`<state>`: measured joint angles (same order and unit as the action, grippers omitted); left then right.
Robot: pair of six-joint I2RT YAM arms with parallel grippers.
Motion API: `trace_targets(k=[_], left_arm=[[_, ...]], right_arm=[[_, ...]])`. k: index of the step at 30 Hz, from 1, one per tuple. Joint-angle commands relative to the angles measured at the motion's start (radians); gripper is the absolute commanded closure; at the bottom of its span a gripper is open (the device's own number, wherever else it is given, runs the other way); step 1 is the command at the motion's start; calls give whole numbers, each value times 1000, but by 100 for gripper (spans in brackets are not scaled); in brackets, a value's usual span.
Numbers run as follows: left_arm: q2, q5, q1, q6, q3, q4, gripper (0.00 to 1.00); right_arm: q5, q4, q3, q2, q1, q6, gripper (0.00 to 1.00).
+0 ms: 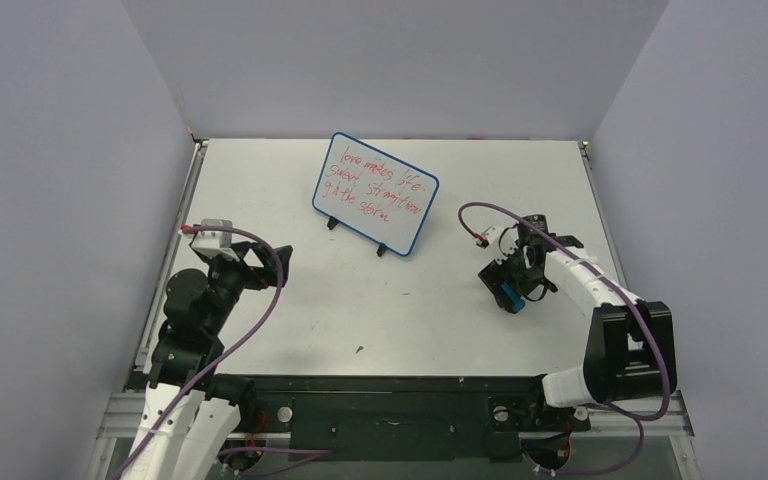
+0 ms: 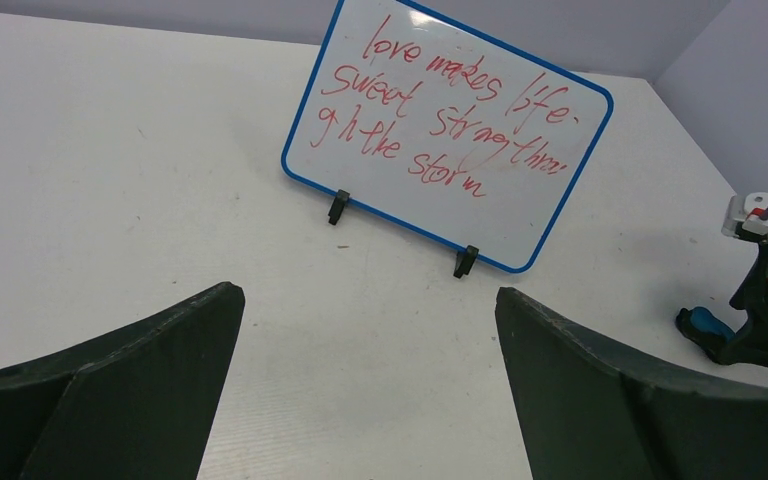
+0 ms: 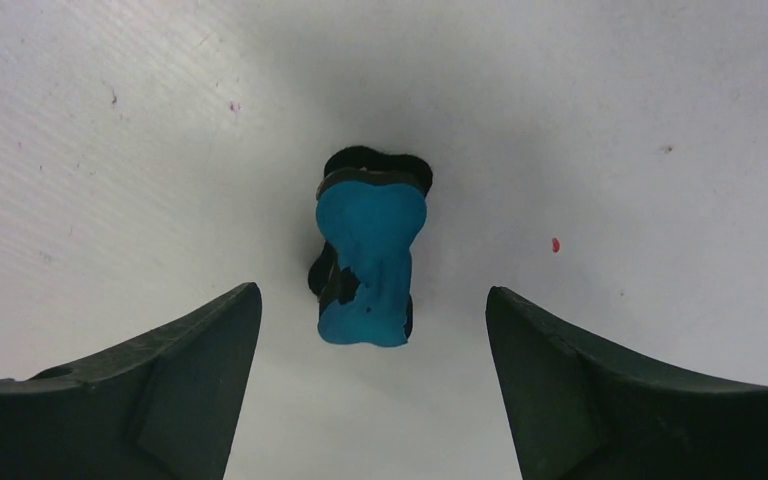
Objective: Erase the whiteboard
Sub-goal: Move the whiteboard eraser to the center of the board.
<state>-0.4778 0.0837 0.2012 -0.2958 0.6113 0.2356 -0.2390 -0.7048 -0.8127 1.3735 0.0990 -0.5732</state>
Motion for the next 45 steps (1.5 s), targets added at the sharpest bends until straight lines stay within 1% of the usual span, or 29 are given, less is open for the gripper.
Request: trace_targets(k=[1,4,6,15,17,18,19,21,23,26,30,32,33,34,35,36,37,38,39,40,41,42,45], left_arm=[[16,14,-5,5,10,-24,3],[19,18,-4,5,9,-26,3],[21,21,-4,5,7,-25,3],[24,29,-5,6,7,-28,3],[25,30,-5,7,8,-28,3],[26,31,-5,7,7,-28,3],[26,30,-5,7,8,-27,3],[27,28,-5,8,7,-27,3],[30,28,-5,8,8,-27,3],[24,30,-5,8,8,-27,3],[24,31,-4,13,15,-25,3],[33,28,-12,18,18,-21,3],[38,24,-20,19,18,-22,3],[50,21,-25,18,18,-23,3],[58,9,-36,18,19,-23,3],[75,1,-41,19,18,-23,3],[83,-26,-53,20,18,-19,3],[100,-43,-56,24,20,-15,3],[106,-87,-62,25,22,-4,3],[117,-114,-65,27,28,10,3],[123,-164,-70,26,32,17,3],[136,-208,-74,26,32,25,3],[158,-274,-84,25,34,38,3]], right_arm=[[18,36,-86,72,1,55,27],[18,35,-105,118,0,68,34],[12,32,-106,129,-1,69,36],[12,-2,-87,158,0,43,44],[17,-6,-95,177,8,42,49],[21,-9,-97,183,9,43,53],[22,-9,-100,188,12,44,55],[20,-9,-101,184,16,43,67],[12,-9,-99,175,24,41,74],[8,-10,-98,164,44,32,79],[14,-27,-106,126,139,-22,83],[2,-60,-123,99,262,-77,84],[-4,-73,-132,97,302,-122,84],[-10,-98,-158,99,383,-140,84],[-5,-108,-174,106,428,-171,84],[3,-127,-215,131,516,-184,84],[21,-135,-239,147,557,-207,84],[29,-148,-292,186,629,-226,84],[37,-154,-325,209,659,-231,84],[38,-173,-403,269,711,-235,84],[37,-185,-446,301,732,-236,85],[34,-205,-533,367,766,-234,85],[40,-211,-684,487,819,-211,84]])
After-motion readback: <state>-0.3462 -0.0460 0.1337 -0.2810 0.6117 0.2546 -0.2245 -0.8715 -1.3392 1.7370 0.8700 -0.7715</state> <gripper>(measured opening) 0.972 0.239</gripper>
